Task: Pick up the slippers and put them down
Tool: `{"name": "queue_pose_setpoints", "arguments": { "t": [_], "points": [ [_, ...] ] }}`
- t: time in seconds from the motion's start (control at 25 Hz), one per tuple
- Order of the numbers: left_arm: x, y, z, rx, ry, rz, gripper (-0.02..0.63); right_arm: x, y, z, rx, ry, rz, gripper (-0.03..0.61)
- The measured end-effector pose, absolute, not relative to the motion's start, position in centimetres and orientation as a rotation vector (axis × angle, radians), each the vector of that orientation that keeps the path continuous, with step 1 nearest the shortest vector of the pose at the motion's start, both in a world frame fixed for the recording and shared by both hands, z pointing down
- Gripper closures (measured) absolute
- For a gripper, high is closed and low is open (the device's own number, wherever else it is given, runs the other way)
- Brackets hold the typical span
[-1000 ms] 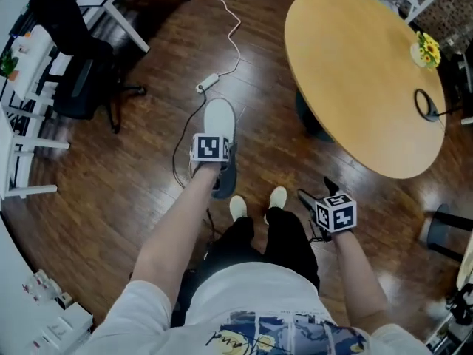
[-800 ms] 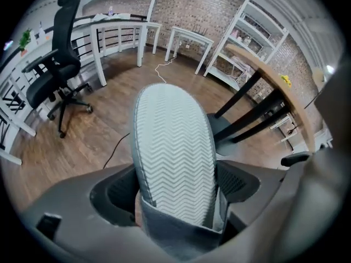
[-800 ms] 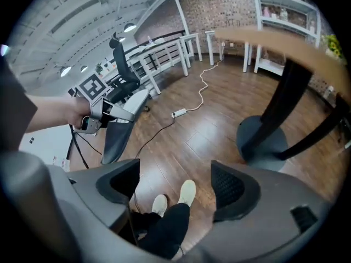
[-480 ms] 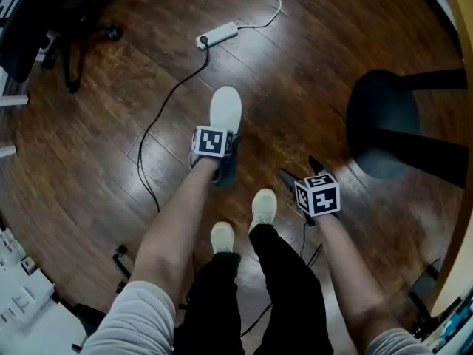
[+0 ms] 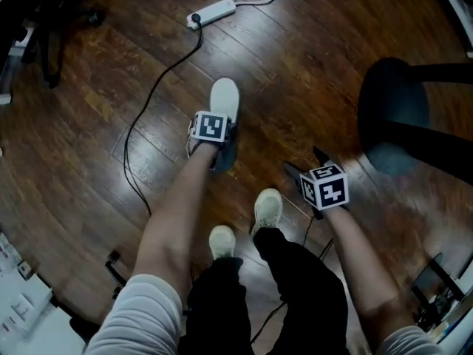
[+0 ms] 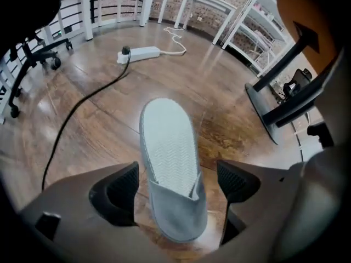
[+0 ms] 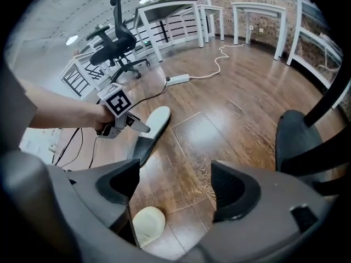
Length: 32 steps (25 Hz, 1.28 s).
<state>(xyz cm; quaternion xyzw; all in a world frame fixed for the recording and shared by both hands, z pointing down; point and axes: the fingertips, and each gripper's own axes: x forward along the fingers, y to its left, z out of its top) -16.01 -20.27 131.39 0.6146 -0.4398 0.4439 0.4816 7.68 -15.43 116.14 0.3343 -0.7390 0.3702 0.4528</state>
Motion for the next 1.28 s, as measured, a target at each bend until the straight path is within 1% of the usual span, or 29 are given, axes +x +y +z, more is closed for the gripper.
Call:
{"name": "queue_pose_setpoints", "arguments": {
  "t": [0.12,0.24,0.32,0.44,0.56,0.64,0.68,0.8,0.96,1.12,1.28],
  "points": [
    [-16.8,-19.4,122.4,1.533,-1.085,1.124,0.169,6.3,-13.8,109.8,0.814,-1.833,0.918,0.153],
    [-17.2,-17.1,110.3,1.561,-1.068,1.063,0.169,4.3,-12.6,99.3,0.815,-1.877,0.927,0.148],
    [-15.8,-14.9,100.1,1.609,-1.035,0.941,0.169,4.1,-11.5,90.1,0.828,-1.901,0.929,0.144],
    [-16.8,-10.5,81.0,1.705,-1.064,0.913,0.169,4.2,-7.0,73.4,0.885,-1.925,0.915,0.144],
    [-18.4,-4.7,62.2,1.824,-1.075,0.881,0.169,3.7,0.3,56.6,1.003,-1.975,0.903,0.144],
    [-18.3,-1.5,52.5,1.921,-1.068,0.853,0.169,4.4,5.2,47.3,1.104,-2.003,0.882,0.144],
    [-17.9,-0.2,49.0,1.973,-1.054,0.847,0.169,5.2,7.3,43.9,1.155,-2.009,0.871,0.144],
    [-14.4,4.3,41.1,2.139,-0.947,0.851,0.169,9.1,13.8,36.8,1.317,-1.999,0.856,0.144],
    [-5.4,10.9,33.5,2.358,-0.737,0.855,0.169,18.7,23.8,31.0,1.608,-1.917,0.836,0.146],
    [2.9,15.8,32.6,2.368,-0.636,0.901,0.169,27.0,31.9,28.9,1.780,-1.866,0.870,0.146],
    [11.5,21.1,32.2,2.337,-0.608,0.912,0.169,35.8,39.3,28.1,1.850,-1.836,0.896,0.146]
  ]
}}
